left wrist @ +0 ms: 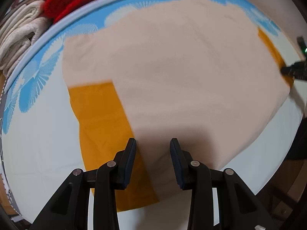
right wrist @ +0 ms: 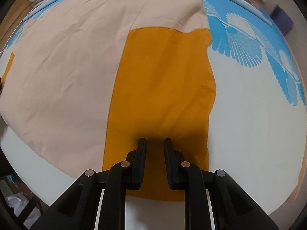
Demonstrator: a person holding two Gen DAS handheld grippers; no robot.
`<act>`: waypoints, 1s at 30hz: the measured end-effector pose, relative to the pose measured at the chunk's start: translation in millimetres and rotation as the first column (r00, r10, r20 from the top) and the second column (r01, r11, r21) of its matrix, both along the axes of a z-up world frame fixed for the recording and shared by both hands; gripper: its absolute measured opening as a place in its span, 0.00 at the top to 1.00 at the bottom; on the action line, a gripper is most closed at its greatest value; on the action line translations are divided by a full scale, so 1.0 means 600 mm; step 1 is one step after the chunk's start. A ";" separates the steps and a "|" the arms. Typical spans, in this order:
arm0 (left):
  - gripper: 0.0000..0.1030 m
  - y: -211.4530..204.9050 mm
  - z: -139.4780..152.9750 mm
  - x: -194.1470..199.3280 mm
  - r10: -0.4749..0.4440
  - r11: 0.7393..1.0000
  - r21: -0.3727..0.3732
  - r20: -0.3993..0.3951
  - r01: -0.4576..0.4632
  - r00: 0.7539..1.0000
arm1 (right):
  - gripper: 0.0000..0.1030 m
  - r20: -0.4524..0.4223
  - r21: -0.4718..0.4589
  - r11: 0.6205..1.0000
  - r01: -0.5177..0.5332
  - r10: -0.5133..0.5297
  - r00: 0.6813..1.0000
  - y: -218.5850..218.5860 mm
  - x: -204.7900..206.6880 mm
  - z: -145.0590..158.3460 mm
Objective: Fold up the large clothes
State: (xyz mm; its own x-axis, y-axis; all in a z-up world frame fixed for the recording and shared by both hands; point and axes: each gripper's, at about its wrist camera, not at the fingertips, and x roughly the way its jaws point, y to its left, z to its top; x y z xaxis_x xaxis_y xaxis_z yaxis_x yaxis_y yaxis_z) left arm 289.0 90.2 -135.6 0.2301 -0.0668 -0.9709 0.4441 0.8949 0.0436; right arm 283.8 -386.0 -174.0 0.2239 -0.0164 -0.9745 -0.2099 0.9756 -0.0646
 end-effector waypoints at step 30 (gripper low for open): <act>0.70 0.061 0.078 -0.130 0.489 0.857 -0.244 0.110 -0.454 0.865 | 0.79 0.267 -0.014 0.996 -0.085 0.086 0.960 0.377 -0.108 0.030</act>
State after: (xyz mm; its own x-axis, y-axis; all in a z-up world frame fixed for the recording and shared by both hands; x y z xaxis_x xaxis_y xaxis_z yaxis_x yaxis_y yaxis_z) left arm 210.8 126.6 -88.5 0.4371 -0.1015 -0.8937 -0.0311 0.9913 -0.1278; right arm 218.7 -159.9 -156.1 0.4763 0.0123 -0.8792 -0.2673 0.9546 -0.1315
